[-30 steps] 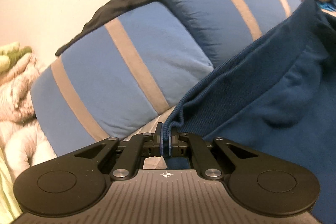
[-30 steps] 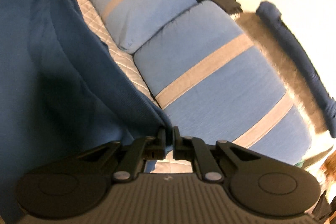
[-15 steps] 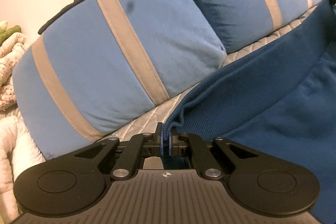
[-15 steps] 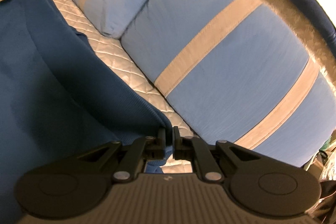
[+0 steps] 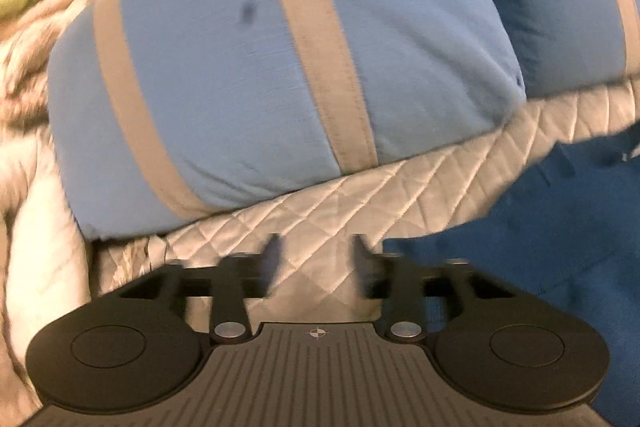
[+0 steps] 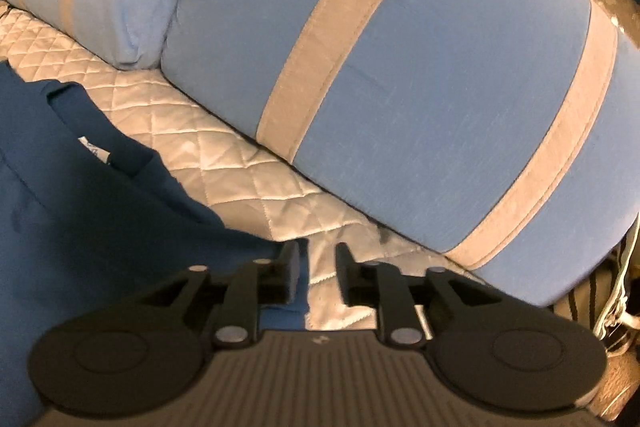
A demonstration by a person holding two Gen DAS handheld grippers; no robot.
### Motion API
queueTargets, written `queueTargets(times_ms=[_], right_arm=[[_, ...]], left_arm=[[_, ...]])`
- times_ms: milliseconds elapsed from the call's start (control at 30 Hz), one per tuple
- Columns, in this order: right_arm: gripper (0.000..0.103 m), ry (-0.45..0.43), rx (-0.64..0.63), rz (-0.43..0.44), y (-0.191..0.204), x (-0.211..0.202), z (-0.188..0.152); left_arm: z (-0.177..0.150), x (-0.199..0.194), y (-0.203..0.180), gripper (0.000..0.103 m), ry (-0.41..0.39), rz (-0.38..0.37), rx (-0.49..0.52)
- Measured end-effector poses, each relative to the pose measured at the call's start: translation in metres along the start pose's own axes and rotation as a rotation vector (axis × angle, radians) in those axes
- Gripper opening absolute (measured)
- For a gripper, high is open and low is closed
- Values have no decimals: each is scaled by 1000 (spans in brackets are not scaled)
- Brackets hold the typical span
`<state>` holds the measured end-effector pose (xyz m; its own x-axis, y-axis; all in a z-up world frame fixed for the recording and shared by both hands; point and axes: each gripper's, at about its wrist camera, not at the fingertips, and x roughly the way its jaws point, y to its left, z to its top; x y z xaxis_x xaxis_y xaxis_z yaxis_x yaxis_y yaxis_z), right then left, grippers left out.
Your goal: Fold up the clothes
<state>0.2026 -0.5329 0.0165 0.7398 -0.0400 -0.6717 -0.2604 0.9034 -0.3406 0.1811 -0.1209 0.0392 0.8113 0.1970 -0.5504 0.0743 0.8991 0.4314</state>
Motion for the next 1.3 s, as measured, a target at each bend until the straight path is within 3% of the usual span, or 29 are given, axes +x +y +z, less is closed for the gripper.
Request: queueTargets(times_ms=[33, 100, 267, 600, 767, 1067, 1300], right_arm=[[55, 4, 19, 1, -1, 1, 0], [84, 12, 57, 3, -3, 2, -1], [99, 9, 96, 27, -9, -16, -9], [103, -14, -28, -30, 12, -65, -28], [103, -43, -37, -36, 7, -109, -33], [103, -163, 148, 38, -68, -227, -51], [103, -217, 269, 136, -122, -312, -75]], left_arm=[[-2, -4, 5, 60, 2, -2, -9], [-7, -13, 15, 64, 5, -19, -26], [-22, -40, 36, 67, 10, -87, -105], [-28, -89, 44, 70, -12, -178, -134], [-31, -136, 62, 70, -38, -220, -145], [-35, -235, 105, 70, -129, -303, -131], [-29, -302, 126, 70, -125, -336, -210]])
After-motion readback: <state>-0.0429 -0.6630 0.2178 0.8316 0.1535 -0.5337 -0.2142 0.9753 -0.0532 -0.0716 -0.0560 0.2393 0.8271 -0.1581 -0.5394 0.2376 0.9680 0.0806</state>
